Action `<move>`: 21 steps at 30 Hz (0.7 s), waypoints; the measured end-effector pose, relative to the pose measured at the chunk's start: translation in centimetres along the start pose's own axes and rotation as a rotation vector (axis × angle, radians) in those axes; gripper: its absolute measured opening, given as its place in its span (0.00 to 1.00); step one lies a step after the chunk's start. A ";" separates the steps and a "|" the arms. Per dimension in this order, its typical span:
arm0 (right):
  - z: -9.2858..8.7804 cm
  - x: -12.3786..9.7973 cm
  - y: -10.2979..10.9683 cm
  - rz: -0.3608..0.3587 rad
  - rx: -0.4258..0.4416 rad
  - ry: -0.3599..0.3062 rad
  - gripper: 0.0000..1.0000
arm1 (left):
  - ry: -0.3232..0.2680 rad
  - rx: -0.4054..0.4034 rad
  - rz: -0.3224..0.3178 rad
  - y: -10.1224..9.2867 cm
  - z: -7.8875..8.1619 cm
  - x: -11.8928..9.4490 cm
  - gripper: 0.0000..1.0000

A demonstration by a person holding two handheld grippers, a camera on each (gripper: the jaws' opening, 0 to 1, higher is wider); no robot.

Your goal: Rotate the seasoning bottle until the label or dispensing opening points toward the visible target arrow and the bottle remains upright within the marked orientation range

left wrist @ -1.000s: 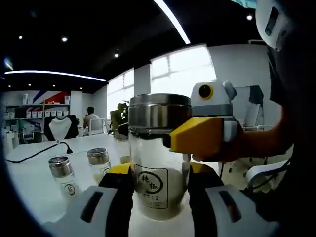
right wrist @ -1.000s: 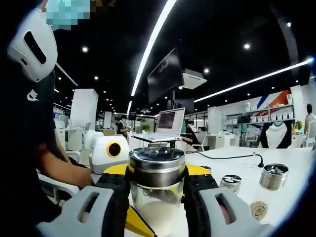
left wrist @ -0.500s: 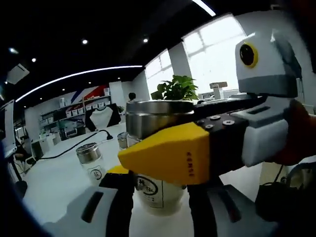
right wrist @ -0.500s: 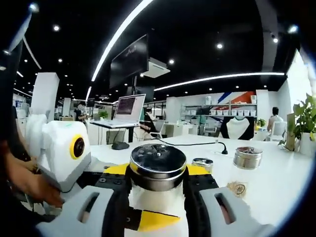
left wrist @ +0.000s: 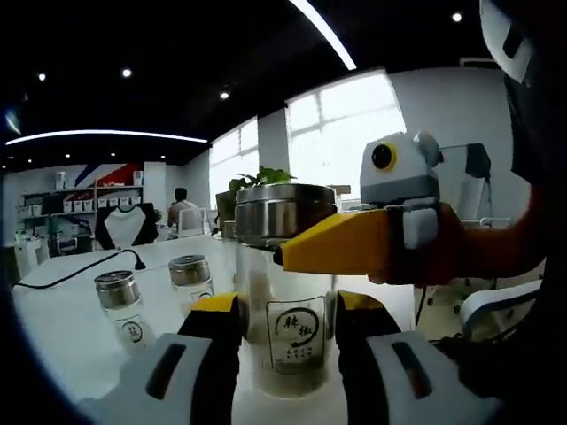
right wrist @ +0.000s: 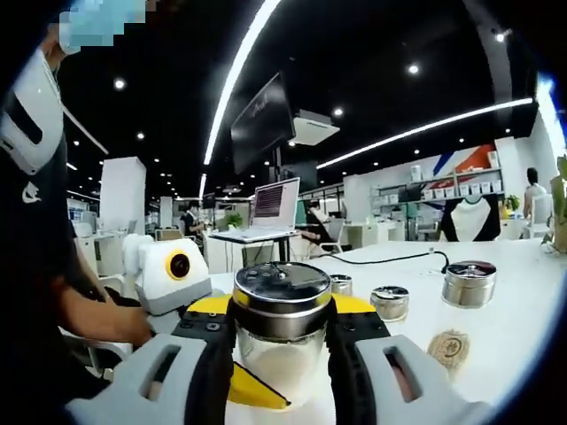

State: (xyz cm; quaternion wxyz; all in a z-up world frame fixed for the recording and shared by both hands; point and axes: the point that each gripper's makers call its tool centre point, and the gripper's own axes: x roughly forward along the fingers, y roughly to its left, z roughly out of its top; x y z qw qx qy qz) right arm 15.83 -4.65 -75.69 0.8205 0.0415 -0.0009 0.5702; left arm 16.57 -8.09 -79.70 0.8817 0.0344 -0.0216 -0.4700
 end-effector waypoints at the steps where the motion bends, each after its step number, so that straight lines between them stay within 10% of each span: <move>1: 0.0 -0.1 -0.2 0.006 0.012 -0.005 0.38 | -0.002 -0.001 0.000 0.1 0.0 0.0 0.43; 16: -1.5 0.1 -2.9 -0.312 0.020 0.012 0.40 | 0.102 0.137 0.403 2.4 -1.4 0.8 0.42; 21: -1.4 0.2 -2.2 -0.266 -0.061 0.027 0.38 | 0.058 0.067 0.366 2.1 -1.4 0.7 0.42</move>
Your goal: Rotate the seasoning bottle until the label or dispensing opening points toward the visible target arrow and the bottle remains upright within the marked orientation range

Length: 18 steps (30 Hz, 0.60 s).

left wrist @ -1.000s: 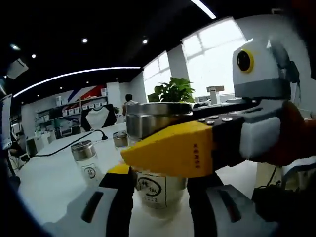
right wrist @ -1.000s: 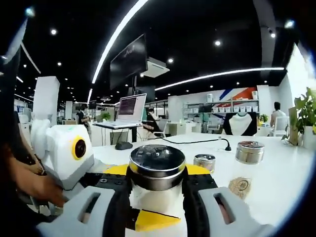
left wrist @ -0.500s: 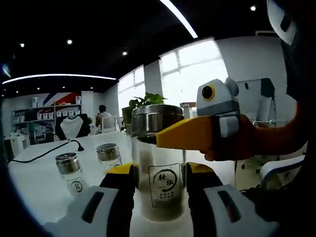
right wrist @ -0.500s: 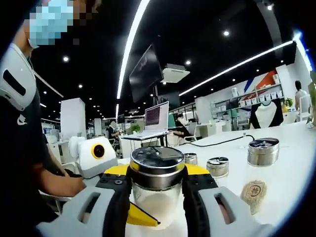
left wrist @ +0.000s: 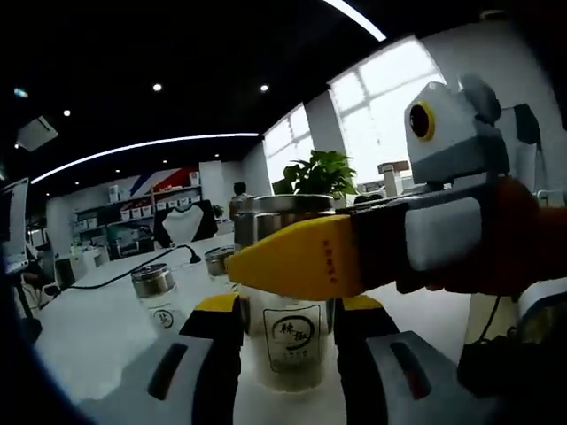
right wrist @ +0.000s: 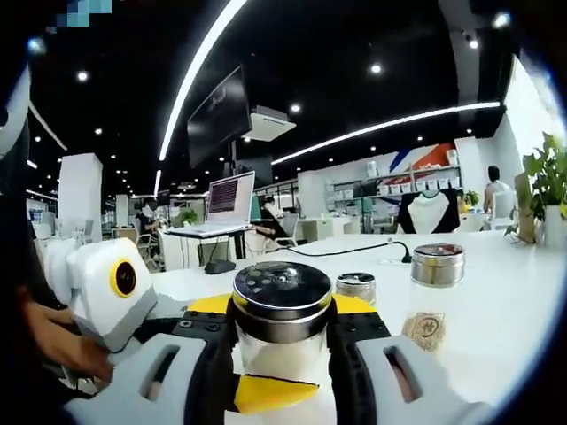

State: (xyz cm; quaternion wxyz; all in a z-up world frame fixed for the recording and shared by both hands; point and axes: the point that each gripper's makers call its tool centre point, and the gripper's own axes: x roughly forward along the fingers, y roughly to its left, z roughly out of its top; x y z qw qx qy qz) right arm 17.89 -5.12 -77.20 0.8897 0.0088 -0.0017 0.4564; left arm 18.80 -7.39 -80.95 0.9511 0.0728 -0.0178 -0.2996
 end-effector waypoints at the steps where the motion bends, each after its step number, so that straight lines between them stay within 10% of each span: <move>1: 0.0 -0.1 0.0 0.018 0.015 0.003 0.38 | -0.006 0.003 -0.014 -0.1 0.0 -0.1 0.42; 10: 1.8 -2.0 1.6 0.314 -0.026 -0.034 0.38 | -0.147 -0.006 -0.336 -2.1 2.3 -1.5 0.42; 14: 1.5 -1.7 1.7 0.308 -0.058 -0.008 0.39 | -0.098 -0.006 -0.327 -2.2 1.9 -0.9 0.41; 18: 1.7 -0.9 0.9 0.172 -0.092 -0.036 0.39 | -0.098 0.044 -0.145 -0.7 1.9 -0.3 0.41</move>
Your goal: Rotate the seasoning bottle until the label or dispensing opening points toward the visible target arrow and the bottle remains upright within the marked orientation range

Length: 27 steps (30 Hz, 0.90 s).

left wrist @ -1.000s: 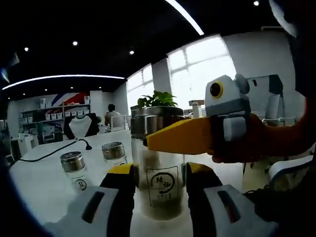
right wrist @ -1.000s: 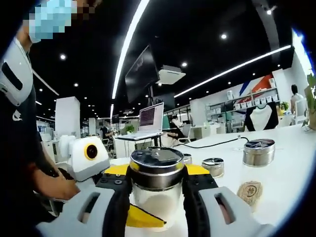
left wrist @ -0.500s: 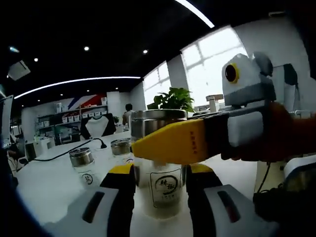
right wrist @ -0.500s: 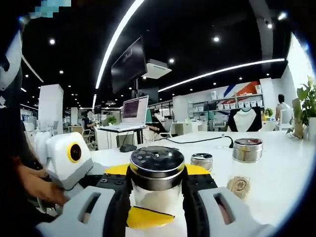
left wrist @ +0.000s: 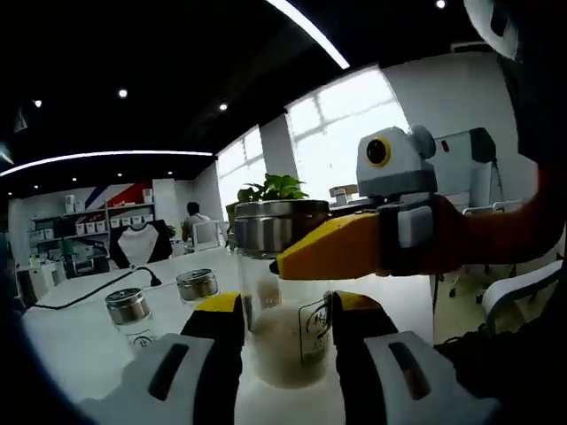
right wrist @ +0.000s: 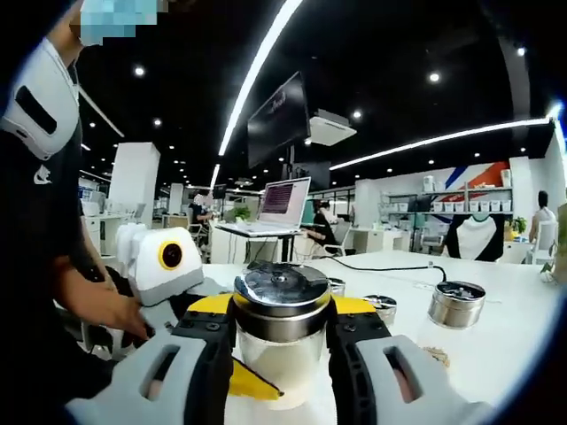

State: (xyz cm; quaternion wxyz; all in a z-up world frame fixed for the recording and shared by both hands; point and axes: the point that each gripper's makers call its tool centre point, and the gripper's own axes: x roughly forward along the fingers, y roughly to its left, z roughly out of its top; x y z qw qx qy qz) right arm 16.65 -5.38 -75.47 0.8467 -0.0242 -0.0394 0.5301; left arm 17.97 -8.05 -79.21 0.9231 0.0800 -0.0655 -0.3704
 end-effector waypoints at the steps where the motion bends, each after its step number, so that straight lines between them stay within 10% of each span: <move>1: -0.1 0.1 -0.3 -0.048 0.044 0.000 0.39 | 0.014 -0.025 0.024 0.2 -0.2 0.1 0.40; 4: -0.3 0.3 -1.2 -0.158 0.147 -0.029 0.39 | 0.025 -0.037 0.090 0.6 -0.4 0.2 0.40; 12: -1.4 0.6 -1.9 -0.362 0.081 0.052 0.40 | 0.071 -0.044 0.195 0.5 -1.3 0.3 0.40; 27: -0.4 -0.3 -2.3 -0.291 0.041 0.024 0.38 | 0.025 0.016 0.095 0.1 -0.1 0.9 0.42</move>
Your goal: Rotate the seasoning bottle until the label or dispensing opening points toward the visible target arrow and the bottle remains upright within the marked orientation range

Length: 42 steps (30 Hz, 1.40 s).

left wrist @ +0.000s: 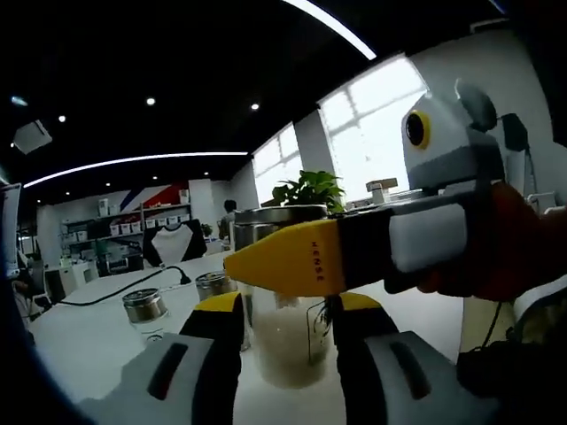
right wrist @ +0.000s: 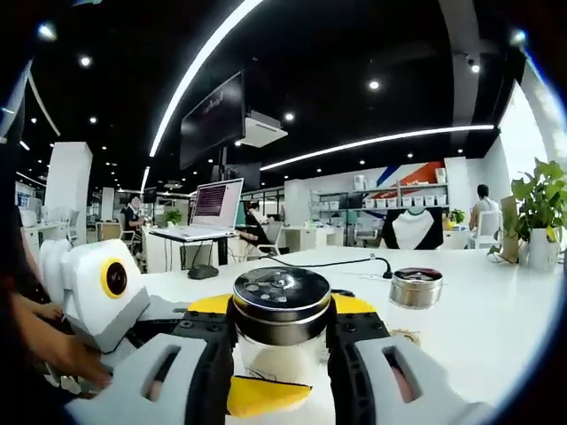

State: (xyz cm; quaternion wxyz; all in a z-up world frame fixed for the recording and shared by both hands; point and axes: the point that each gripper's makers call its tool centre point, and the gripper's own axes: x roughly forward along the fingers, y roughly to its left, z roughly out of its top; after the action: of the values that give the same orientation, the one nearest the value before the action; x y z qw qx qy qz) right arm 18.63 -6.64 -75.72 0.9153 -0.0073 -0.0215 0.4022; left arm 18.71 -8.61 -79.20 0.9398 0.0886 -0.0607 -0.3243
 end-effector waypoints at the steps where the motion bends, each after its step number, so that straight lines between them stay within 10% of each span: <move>1: 0.0 0.0 0.0 0.003 -0.008 0.001 0.38 | 0.004 0.020 -0.014 -0.2 0.0 0.0 0.42; 19: -0.4 -2.7 -5.9 -0.107 0.019 0.018 0.38 | 0.049 -0.305 -0.075 1.7 -1.1 -2.6 0.74; 42: -0.9 -4.8 -14.8 -0.235 -0.019 0.081 0.38 | 0.146 -0.288 -0.008 3.6 -3.1 -4.1 1.00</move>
State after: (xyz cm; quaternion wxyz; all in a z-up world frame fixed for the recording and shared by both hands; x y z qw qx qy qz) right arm 26.31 -20.18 -76.30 0.9562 -0.0296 0.0111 0.2911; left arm 18.21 -2.85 -81.76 0.9434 -0.0234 0.0550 -0.3262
